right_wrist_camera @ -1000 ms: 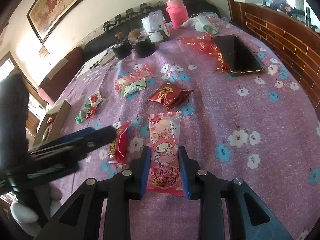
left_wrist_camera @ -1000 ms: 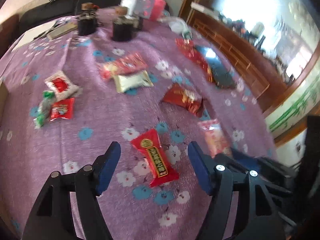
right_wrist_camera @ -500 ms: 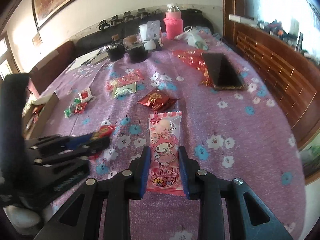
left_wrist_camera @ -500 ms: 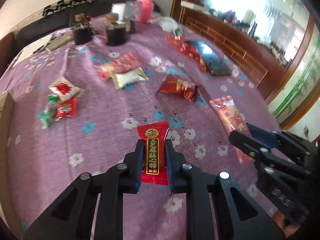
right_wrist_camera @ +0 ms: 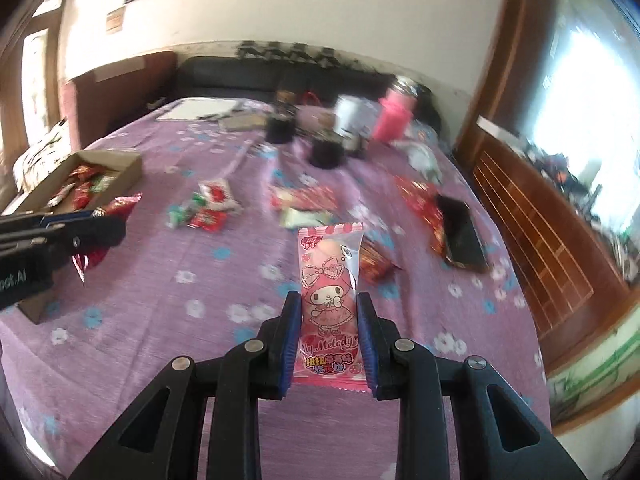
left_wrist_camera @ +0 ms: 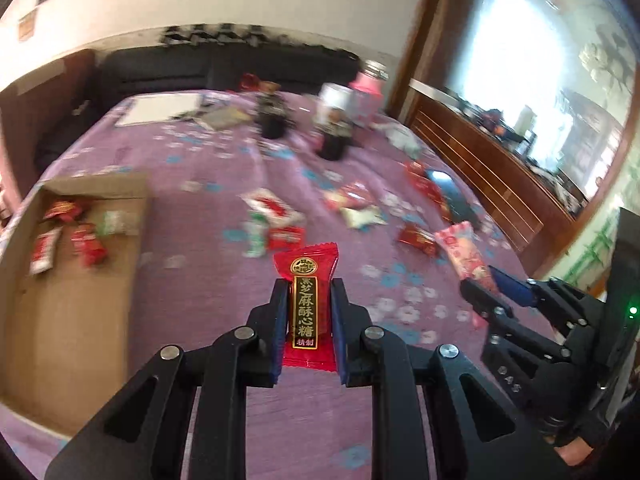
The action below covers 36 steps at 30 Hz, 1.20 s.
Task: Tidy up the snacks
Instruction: 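Carry both packets over the cardboard box and open both tools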
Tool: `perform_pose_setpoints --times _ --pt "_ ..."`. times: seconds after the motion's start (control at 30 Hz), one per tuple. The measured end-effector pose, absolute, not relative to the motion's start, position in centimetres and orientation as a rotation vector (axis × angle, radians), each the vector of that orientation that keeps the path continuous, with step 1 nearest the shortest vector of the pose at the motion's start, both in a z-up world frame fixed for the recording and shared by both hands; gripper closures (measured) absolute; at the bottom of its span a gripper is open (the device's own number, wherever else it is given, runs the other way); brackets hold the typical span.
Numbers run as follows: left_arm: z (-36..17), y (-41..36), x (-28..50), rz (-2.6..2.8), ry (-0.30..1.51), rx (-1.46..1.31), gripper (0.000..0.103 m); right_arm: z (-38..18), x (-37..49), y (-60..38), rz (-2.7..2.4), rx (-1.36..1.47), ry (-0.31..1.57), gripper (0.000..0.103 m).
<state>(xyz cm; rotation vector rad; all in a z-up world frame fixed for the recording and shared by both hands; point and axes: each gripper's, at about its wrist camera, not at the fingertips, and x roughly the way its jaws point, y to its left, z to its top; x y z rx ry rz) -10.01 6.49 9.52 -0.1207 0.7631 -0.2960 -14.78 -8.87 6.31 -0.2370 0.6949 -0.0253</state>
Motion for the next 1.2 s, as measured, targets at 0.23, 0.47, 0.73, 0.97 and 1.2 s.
perform_pose_setpoints --times 0.23,0.47,0.73,0.97,1.2 --pt "9.7 15.0 -11.1 -0.138 0.721 -0.203 0.086 7.4 -14.1 -1.6 0.053 -0.36 0.656 0.075" --pt "8.8 21.8 -11.6 -0.006 0.714 -0.226 0.086 8.1 -13.3 6.3 0.13 -0.475 0.618 0.075" --pt "6.3 28.5 -10.6 0.122 0.773 -0.261 0.086 8.9 -10.8 13.7 0.39 -0.402 0.689 0.075" --pt "4.1 30.6 -8.0 0.164 0.843 -0.237 0.086 7.0 -7.0 18.9 0.601 -0.262 0.811 0.075" --pt "3.3 31.4 -6.8 0.187 0.859 -0.246 0.085 2.6 -3.9 20.1 0.629 -0.171 0.939 0.076"
